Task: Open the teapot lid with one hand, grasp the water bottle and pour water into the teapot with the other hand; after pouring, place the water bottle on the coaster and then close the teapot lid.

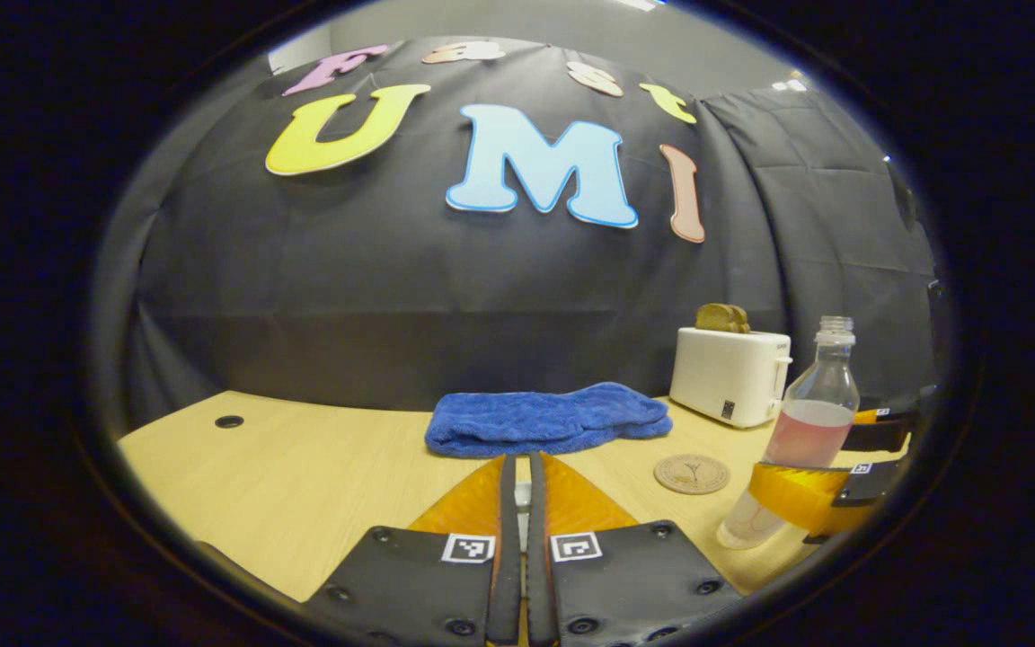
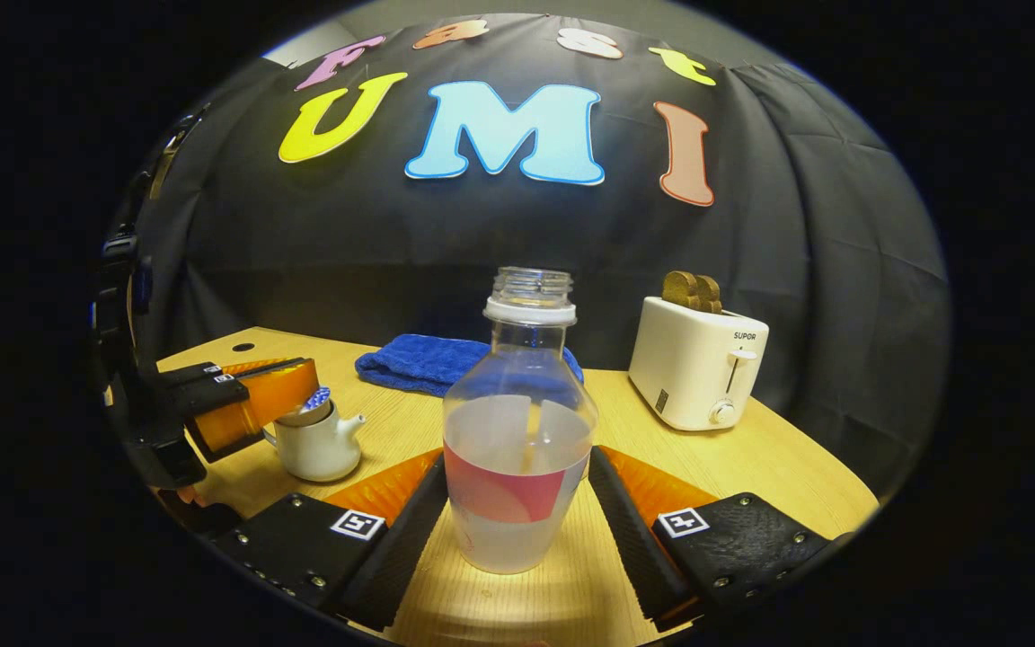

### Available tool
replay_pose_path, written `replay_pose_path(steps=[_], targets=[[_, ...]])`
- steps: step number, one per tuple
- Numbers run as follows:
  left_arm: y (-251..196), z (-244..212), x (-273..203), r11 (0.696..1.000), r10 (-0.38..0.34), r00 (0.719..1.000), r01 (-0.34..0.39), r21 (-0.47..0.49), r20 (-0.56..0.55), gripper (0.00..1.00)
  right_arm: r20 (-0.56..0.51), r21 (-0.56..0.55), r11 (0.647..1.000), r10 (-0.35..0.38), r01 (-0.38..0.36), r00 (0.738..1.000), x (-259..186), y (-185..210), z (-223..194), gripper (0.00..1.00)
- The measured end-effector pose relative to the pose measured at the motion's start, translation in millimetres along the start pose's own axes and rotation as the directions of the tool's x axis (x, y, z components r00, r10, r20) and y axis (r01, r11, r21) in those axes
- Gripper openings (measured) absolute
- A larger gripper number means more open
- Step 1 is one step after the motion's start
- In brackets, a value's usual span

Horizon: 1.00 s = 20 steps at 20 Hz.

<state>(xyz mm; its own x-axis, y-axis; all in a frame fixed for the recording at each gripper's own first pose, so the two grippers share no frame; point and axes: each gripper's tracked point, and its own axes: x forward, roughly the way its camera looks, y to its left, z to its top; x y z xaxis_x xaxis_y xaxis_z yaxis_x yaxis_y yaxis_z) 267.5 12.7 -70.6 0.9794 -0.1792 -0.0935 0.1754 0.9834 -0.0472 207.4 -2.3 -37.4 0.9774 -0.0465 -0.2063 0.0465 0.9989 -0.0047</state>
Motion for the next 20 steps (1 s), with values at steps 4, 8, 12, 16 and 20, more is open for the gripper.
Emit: replay_pose_path(steps=[4, 8, 12, 16, 20], targets=[[5.1, 15.1, -10.0, 1.000, 0.001, 0.999, -0.001, -0.021, 0.033, 0.12, 0.015, -0.004, 1.000, -0.004, 0.004, 1.000, -0.1, -0.2, 1.1, 0.95], [14.1, 33.7, -21.9, 1.000, 0.005, 0.998, -0.004, -0.016, 0.070, 0.12, 0.022, 0.006, 1.000, 0.001, -0.001, 1.000, -0.8, -1.0, -0.2, 0.95], [46.2, 34.8, -31.8, 0.998, 0.057, 0.996, -0.057, 0.006, 0.064, 0.12, 0.009, 0.023, 1.000, 0.014, -0.015, 1.000, 0.5, 1.5, -5.2, 0.95], [89.9, 21.5, -47.8, 0.993, 0.121, 0.992, -0.121, -0.009, 0.038, 0.12, -0.003, 0.040, 0.999, 0.017, -0.017, 1.000, 2.0, 1.6, -9.8, 0.95], [128.1, 19.2, -59.2, 0.984, 0.177, 0.983, -0.177, -0.003, 0.043, 0.09, -0.018, 0.053, 0.998, 0.022, -0.021, 1.000, 4.9, 4.1, -16.6, 0.95]])
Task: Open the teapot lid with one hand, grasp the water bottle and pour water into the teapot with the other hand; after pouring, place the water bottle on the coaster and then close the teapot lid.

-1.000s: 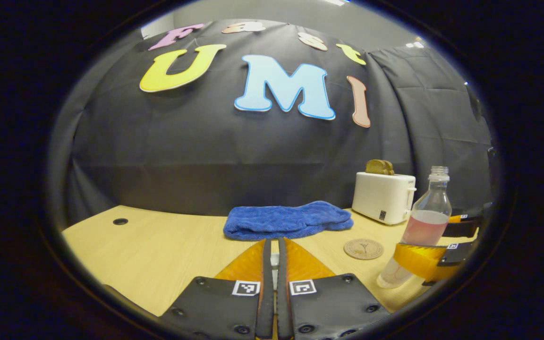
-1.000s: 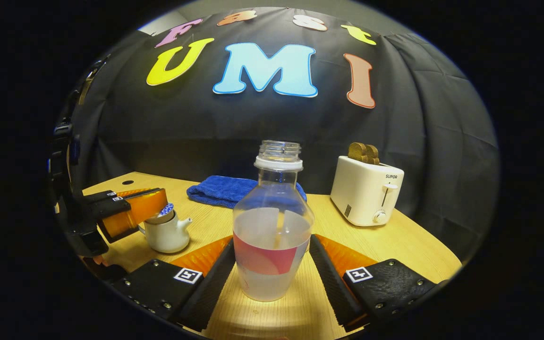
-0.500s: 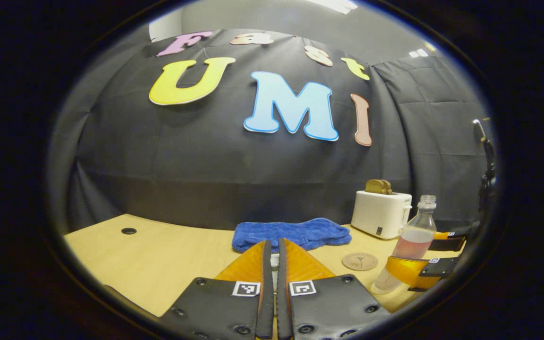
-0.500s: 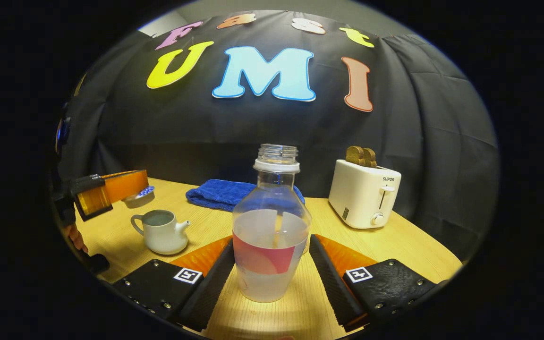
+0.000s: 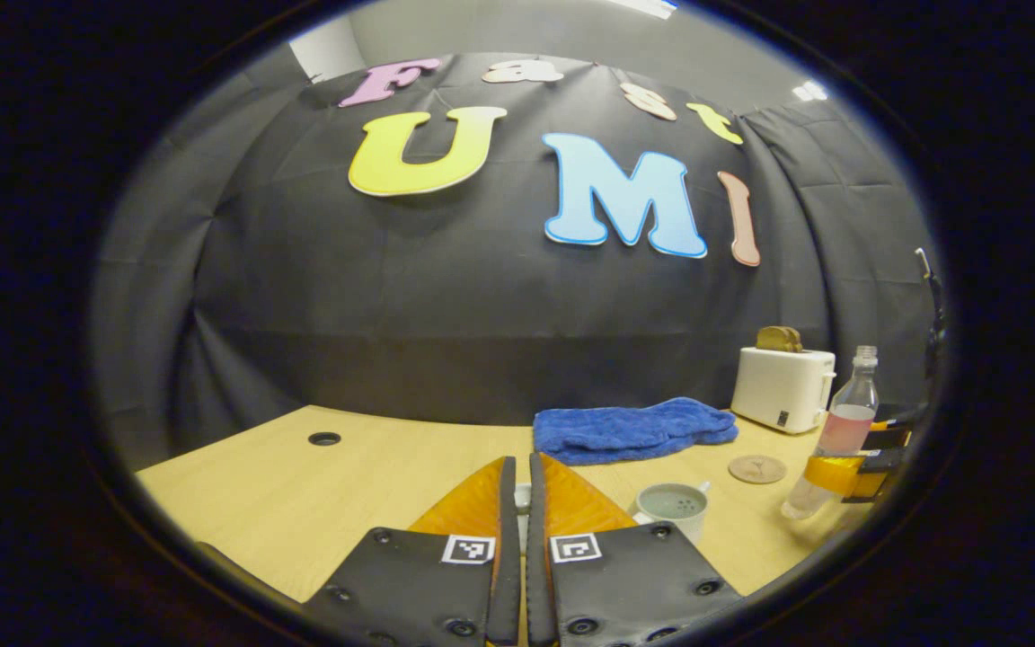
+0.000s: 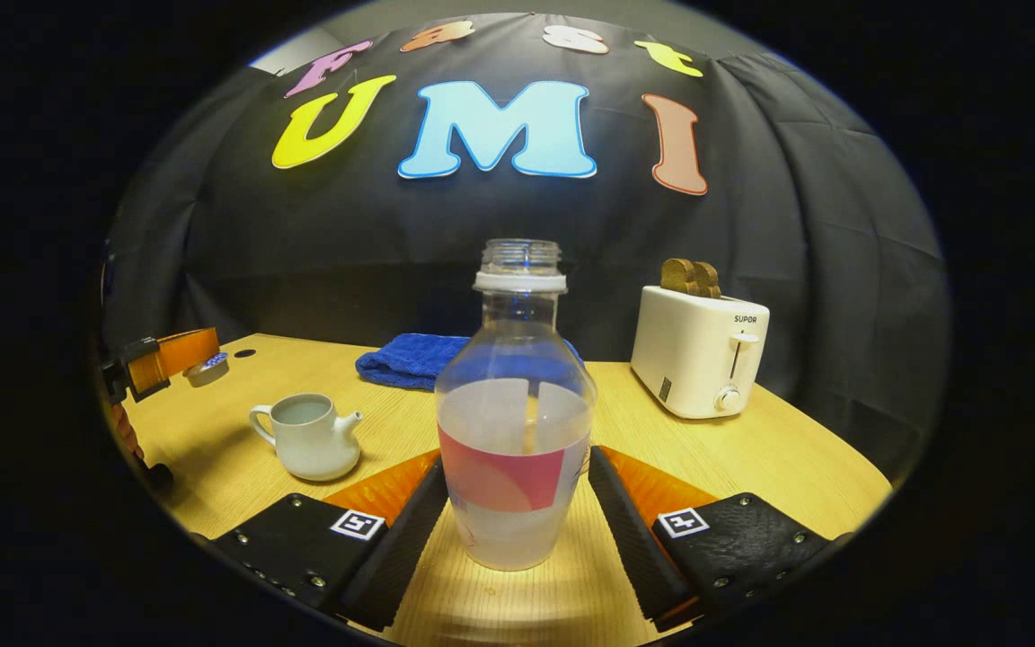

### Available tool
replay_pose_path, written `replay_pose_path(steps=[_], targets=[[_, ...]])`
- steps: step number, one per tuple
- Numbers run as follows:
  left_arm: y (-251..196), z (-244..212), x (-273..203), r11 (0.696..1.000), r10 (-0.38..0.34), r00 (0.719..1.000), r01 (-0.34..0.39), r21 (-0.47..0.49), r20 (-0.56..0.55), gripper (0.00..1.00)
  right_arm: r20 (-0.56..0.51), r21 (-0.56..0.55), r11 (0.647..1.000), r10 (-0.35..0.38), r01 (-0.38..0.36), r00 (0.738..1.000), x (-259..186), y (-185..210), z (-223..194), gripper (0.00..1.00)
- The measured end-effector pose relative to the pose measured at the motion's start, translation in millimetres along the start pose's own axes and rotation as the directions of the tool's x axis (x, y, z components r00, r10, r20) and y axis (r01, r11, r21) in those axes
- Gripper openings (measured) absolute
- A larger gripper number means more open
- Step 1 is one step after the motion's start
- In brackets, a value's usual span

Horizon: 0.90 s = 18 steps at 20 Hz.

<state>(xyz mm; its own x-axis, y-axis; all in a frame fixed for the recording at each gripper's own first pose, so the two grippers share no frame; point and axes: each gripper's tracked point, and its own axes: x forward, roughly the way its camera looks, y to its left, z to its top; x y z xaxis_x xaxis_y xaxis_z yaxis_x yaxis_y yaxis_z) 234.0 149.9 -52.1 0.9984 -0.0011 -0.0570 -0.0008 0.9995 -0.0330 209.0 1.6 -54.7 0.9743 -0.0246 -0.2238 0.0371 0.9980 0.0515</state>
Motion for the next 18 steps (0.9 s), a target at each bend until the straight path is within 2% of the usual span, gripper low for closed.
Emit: replay_pose_path(steps=[3, 4, 6, 8, 10, 12, 14, 15, 17, 18], targets=[[11.3, -6.0, 1.4, 0.999, 0.017, 1.000, -0.017, -0.035, -0.005, 0.09, 0.010, 0.009, 1.000, 0.004, -0.004, 1.000, 0.6, 1.1, 2.0, 0.94], [12.5, -9.6, 1.7, 0.999, 0.018, 1.000, -0.018, -0.037, -0.010, 0.12, 0.010, 0.009, 1.000, 0.002, -0.002, 1.000, -0.2, 2.2, 1.6, 0.90], [13.5, -15.2, 4.8, 0.999, 0.021, 1.000, -0.022, -0.043, -0.017, 0.09, 0.013, 0.007, 1.000, 0.005, -0.005, 1.000, -1.1, 0.6, 1.7, 0.77], [12.1, -17.8, 6.5, 0.998, 0.017, 1.000, -0.018, -0.052, -0.021, 0.12, 0.013, 0.006, 1.000, 0.004, -0.004, 1.000, -1.1, 0.5, 1.4, 0.79], [14.2, -18.0, 5.5, 0.998, 0.018, 1.000, -0.019, -0.055, -0.019, 0.08, 0.008, 0.011, 1.000, 0.000, 0.000, 1.000, -1.3, -0.6, 0.3, 0.78], [13.1, -20.2, 5.4, 0.997, 0.013, 1.000, -0.015, -0.072, -0.022, 0.12, 0.011, 0.040, 0.998, -0.046, 0.045, 0.999, -3.8, -10.1, 0.2, 0.77], [11.7, -22.9, 6.0, 0.997, 0.012, 1.000, -0.014, -0.076, -0.027, 0.12, 0.009, 0.056, 0.998, -0.039, 0.038, 0.999, -4.2, -7.6, -0.4, 0.77], [11.5, -23.4, 5.9, 0.997, 0.010, 1.000, -0.012, -0.080, -0.029, 0.08, 0.009, 0.057, 0.998, -0.035, 0.034, 0.999, -4.1, -7.2, -0.9, 0.76], [10.6, -24.3, 6.6, 0.996, 0.011, 1.000, -0.013, -0.089, -0.029, 0.12, 0.013, 0.052, 0.998, -0.033, 0.032, 0.999, -4.5, -6.4, 0.1, 0.76], [10.9, -24.1, 6.8, 0.996, 0.013, 1.000, -0.015, -0.092, -0.027, 0.08, 0.015, 0.048, 0.999, -0.024, 0.023, 1.000, -4.9, -5.4, 0.4, 0.76]])
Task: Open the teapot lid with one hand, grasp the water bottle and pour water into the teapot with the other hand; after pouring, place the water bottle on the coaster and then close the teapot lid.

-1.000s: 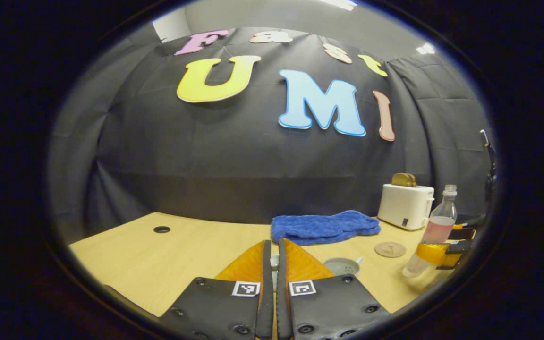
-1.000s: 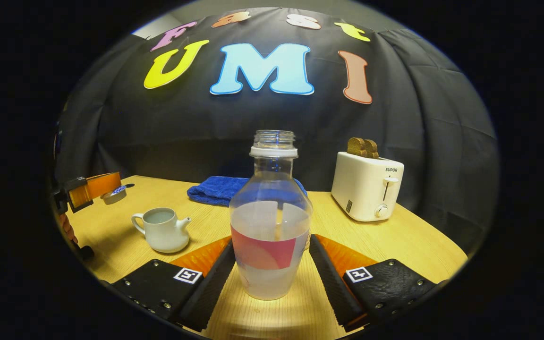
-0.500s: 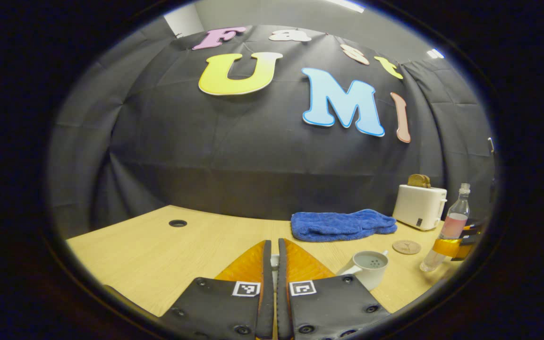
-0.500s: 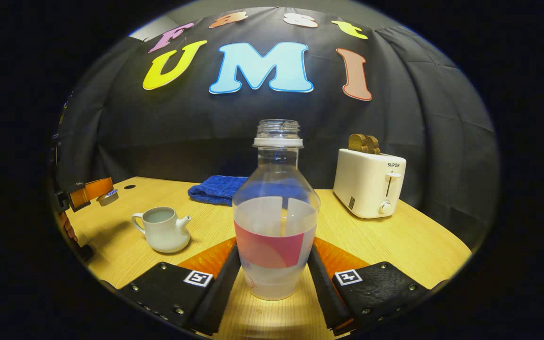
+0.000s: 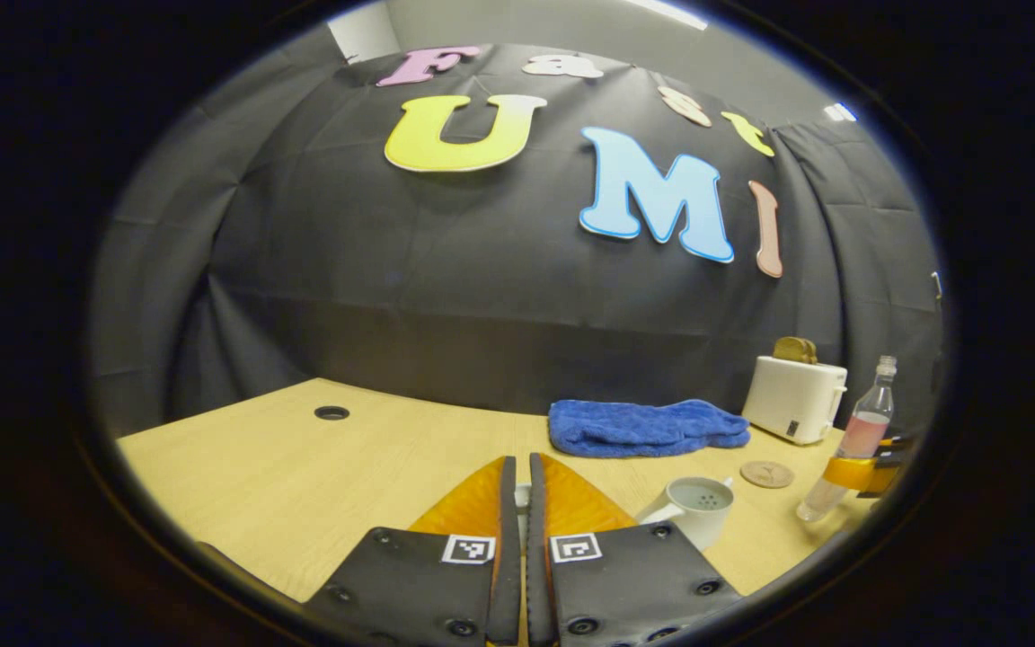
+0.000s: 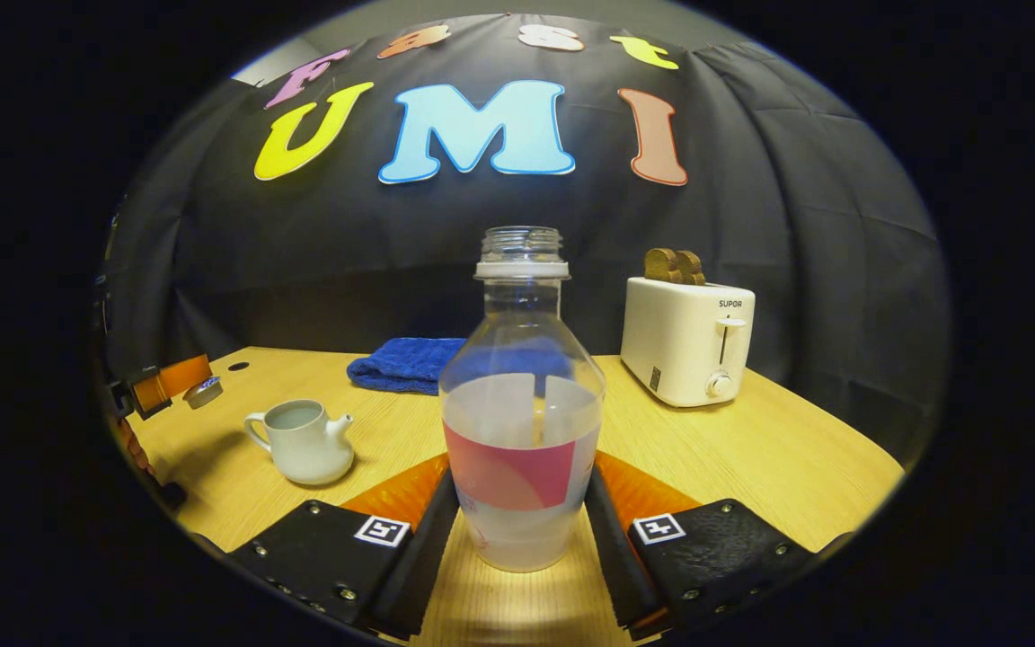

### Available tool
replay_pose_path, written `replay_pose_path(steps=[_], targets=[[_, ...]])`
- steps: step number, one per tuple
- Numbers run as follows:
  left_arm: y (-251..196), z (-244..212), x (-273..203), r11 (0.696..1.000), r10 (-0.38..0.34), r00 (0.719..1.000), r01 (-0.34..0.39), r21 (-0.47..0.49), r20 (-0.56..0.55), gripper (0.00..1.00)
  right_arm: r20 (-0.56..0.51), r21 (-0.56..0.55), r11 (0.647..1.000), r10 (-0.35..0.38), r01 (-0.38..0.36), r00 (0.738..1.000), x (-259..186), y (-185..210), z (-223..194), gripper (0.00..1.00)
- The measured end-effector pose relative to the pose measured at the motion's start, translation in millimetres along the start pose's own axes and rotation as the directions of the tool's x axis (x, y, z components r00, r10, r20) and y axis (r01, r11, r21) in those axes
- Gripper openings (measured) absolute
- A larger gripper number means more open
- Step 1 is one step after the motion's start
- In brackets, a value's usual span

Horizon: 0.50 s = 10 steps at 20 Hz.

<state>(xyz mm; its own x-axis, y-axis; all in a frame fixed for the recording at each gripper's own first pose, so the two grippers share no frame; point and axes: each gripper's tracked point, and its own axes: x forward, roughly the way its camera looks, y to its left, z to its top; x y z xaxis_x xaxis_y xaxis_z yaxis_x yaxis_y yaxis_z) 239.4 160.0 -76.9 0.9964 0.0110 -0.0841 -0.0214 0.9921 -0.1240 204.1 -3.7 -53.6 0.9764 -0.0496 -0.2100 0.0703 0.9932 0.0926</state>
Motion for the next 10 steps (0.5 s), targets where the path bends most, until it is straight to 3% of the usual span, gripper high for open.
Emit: replay_pose_path(steps=[6, 8, 9, 10], targets=[[-4.8, 0.0, -2.7, 0.999, -0.013, 1.000, 0.013, -0.034, 0.005, 0.12, -0.009, -0.080, 0.995, -0.056, 0.055, 0.998, 0.0, 2.8, 2.4, 0.75], [-3.8, 0.2, -2.2, 0.999, -0.015, 1.000, 0.015, -0.028, 0.010, 0.08, -0.014, -0.163, 0.983, -0.092, 0.089, 0.996, 1.6, 2.5, 4.6, 0.75], [-2.6, 1.0, -1.7, 1.000, -0.011, 1.000, 0.011, -0.026, 0.013, 0.12, -0.006, -0.213, 0.972, -0.101, 0.098, 0.995, 1.6, 5.4, 9.6, 0.72], [-2.7, 0.7, -0.8, 1.000, -0.015, 1.000, 0.015, -0.026, 0.014, 0.08, 0.007, -0.268, 0.957, -0.115, 0.112, 0.993, 1.5, 8.0, 16.0, 0.72]])
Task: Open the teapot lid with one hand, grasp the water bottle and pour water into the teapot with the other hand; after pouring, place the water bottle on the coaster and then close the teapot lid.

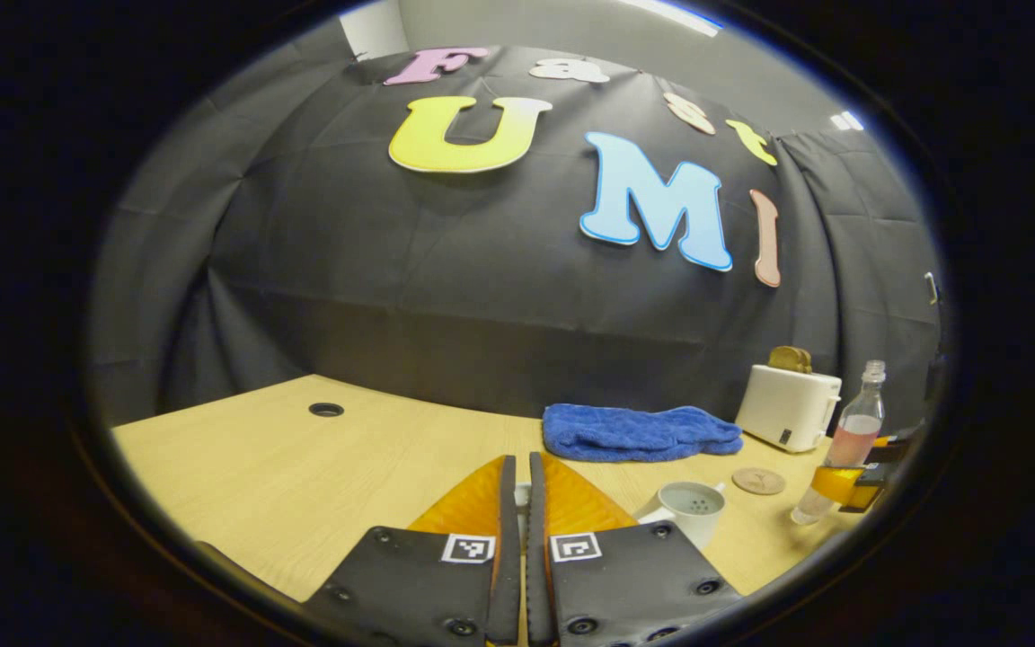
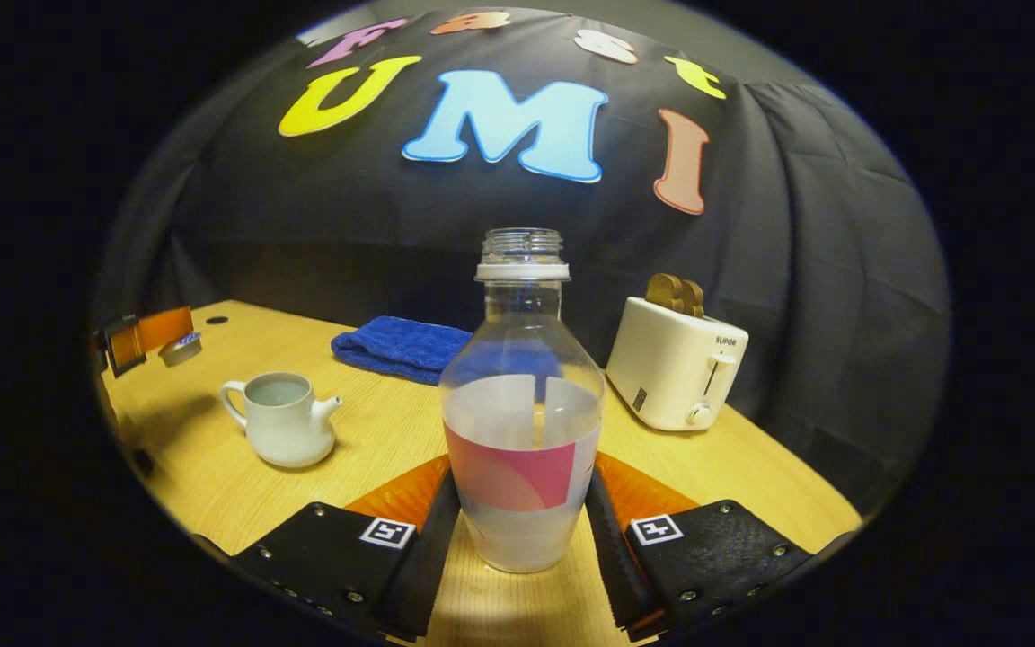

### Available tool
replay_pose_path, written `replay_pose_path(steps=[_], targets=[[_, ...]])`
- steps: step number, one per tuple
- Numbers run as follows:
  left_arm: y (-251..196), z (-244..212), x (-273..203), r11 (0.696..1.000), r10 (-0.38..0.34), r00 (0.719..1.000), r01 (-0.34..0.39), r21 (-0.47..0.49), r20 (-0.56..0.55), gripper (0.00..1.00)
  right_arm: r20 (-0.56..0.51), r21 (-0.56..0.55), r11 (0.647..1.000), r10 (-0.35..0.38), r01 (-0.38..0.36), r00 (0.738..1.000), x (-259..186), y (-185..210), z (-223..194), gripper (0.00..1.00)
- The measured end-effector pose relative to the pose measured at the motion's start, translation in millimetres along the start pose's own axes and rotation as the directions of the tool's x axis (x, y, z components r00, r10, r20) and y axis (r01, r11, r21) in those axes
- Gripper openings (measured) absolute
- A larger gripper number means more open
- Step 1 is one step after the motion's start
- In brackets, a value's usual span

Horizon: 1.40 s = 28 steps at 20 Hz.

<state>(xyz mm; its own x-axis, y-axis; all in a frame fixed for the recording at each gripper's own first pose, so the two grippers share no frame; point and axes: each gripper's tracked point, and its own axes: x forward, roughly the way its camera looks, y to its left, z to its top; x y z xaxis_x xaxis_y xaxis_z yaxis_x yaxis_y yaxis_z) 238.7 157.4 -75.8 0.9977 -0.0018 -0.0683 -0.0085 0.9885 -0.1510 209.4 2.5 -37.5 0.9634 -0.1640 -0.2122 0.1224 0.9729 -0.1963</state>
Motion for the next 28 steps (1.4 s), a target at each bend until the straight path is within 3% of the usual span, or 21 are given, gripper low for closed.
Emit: replay_pose_path(steps=[1, 3, 6, 10, 13, 18, 21, 22, 25, 28], targets=[[-1.3, 0.2, 0.4, 1.000, -0.004, 1.000, 0.004, -0.001, 0.000, 0.12, 0.008, -0.063, 0.998, -0.014, 0.015, 1.000, -0.3, 0.7, 7.4, 0.72], [-0.9, 0.7, -0.1, 1.000, -0.008, 1.000, 0.008, -0.004, 0.001, 0.08, 0.040, -0.190, 0.981, -0.028, 0.035, 0.999, 0.8, 5.0, 23.6, 0.72], [-2.2, 1.4, -0.7, 1.000, -0.016, 1.000, 0.017, -0.009, 0.006, 0.12, 0.067, -0.341, 0.939, -0.025, 0.047, 0.997, 3.2, 12.8, 35.9, 0.72], [-3.3, 1.0, -0.8, 1.000, -0.024, 1.000, 0.024, -0.005, 0.010, 0.08, 0.051, -0.488, 0.871, -0.031, 0.052, 0.998, 9.3, 19.2, 40.5, 0.72], [-3.3, 4.1, -0.9, 0.999, -0.033, 0.999, 0.033, -0.012, 0.015, 0.12, 0.070, -0.610, 0.788, -0.051, 0.083, 0.996, 16.3, 19.2, 46.3, 0.72], [-4.2, 2.6, -0.2, 0.999, -0.038, 0.999, 0.038, -0.012, 0.015, 0.09, 0.109, -0.791, 0.599, -0.061, 0.124, 0.992, 25.4, 22.1, 51.4, 0.72], [-5.3, 2.7, 0.0, 0.998, -0.052, 0.999, 0.052, -0.025, 0.017, 0.12, 0.132, -0.845, 0.515, -0.057, 0.142, 0.990, 31.2, 27.2, 59.3, 0.72], [-4.6, 2.4, 0.4, 0.998, -0.055, 0.998, 0.055, -0.027, 0.014, 0.08, 0.137, -0.858, 0.492, -0.057, 0.148, 0.989, 33.5, 26.8, 61.1, 0.72], [-3.9, 3.0, 0.5, 0.997, -0.063, 0.998, 0.064, -0.043, 0.014, 0.12, 0.135, -0.888, 0.437, -0.056, 0.146, 0.989, 40.3, 28.9, 60.9, 0.72], [0.3, 4.3, 1.3, 0.995, -0.062, 0.998, 0.063, -0.072, 0.015, 0.08, 0.172, -0.924, 0.337, -0.051, 0.179, 0.984, 40.0, 31.3, 61.3, 0.72]])
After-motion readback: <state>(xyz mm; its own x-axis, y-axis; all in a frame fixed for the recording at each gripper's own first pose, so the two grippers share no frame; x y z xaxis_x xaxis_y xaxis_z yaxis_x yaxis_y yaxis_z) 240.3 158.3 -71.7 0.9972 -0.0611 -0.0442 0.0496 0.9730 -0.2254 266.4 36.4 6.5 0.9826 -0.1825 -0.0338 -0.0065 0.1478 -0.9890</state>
